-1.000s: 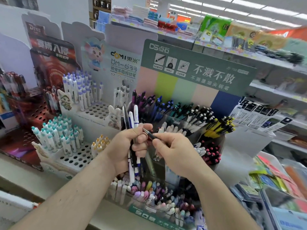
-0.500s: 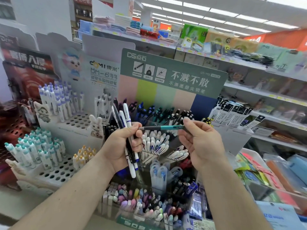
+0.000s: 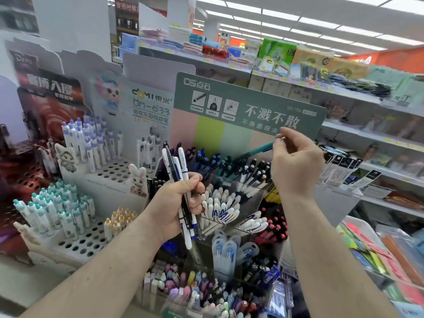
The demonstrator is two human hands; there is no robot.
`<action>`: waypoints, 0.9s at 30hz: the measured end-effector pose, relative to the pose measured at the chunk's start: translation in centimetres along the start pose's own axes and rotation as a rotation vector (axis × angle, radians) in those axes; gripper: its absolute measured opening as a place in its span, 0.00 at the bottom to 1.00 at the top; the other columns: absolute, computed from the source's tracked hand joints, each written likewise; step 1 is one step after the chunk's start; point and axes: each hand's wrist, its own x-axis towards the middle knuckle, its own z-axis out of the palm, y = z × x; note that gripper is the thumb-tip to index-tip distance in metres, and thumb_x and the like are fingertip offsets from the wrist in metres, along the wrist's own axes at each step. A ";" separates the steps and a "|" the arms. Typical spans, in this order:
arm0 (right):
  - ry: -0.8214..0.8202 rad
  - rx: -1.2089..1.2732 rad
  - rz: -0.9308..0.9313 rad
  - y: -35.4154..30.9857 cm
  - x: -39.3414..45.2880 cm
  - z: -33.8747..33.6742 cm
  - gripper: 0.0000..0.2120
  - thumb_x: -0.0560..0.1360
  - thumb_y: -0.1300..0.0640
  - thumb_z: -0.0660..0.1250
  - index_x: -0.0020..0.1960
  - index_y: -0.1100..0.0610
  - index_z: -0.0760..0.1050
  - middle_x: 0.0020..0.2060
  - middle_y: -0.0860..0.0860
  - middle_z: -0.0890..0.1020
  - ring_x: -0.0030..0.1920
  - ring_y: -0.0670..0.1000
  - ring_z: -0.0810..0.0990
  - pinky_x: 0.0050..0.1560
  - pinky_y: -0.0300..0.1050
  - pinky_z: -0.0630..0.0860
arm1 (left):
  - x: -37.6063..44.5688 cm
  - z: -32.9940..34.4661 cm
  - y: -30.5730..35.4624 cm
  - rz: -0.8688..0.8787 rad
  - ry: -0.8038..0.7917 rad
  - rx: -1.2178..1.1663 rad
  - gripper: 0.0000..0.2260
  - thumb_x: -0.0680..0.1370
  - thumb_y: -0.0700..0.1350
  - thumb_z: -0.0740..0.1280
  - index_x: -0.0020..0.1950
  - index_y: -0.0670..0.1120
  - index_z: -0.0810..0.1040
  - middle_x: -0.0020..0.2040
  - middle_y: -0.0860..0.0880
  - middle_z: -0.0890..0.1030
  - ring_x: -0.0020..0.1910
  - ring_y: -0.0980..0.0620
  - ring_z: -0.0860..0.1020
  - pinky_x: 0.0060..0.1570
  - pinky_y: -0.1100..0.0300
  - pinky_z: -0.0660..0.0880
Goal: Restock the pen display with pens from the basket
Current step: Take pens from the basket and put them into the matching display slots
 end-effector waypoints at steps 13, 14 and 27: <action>-0.730 -0.568 0.011 0.3 1.0 4.8 0.25 0.72 0.62 0.68 0.69 0.53 0.71 0.51 0.50 0.84 0.57 0.55 0.79 0.56 0.52 0.78 | -0.4 -0.6 -0.3 -0.046 -0.068 0.068 0.04 0.71 0.42 0.65 0.44 0.44 0.72 0.32 0.50 0.75 0.22 0.57 0.67 0.22 0.65 0.64; -0.753 -0.597 0.007 0.2 1.2 4.8 0.26 0.72 0.62 0.68 0.69 0.53 0.71 0.52 0.50 0.84 0.58 0.55 0.79 0.56 0.52 0.78 | -0.4 -0.5 -0.4 -0.048 -0.077 0.076 0.04 0.71 0.42 0.65 0.45 0.44 0.73 0.32 0.49 0.75 0.22 0.57 0.67 0.22 0.65 0.64; -0.840 -0.041 0.201 -2.6 -5.2 3.1 0.06 0.75 0.51 0.72 0.43 0.54 0.82 0.35 0.52 0.84 0.33 0.44 0.78 0.42 0.50 0.79 | -1.3 -0.7 -1.9 -0.175 -0.192 0.200 0.07 0.73 0.44 0.68 0.46 0.42 0.75 0.33 0.47 0.79 0.22 0.55 0.70 0.22 0.64 0.68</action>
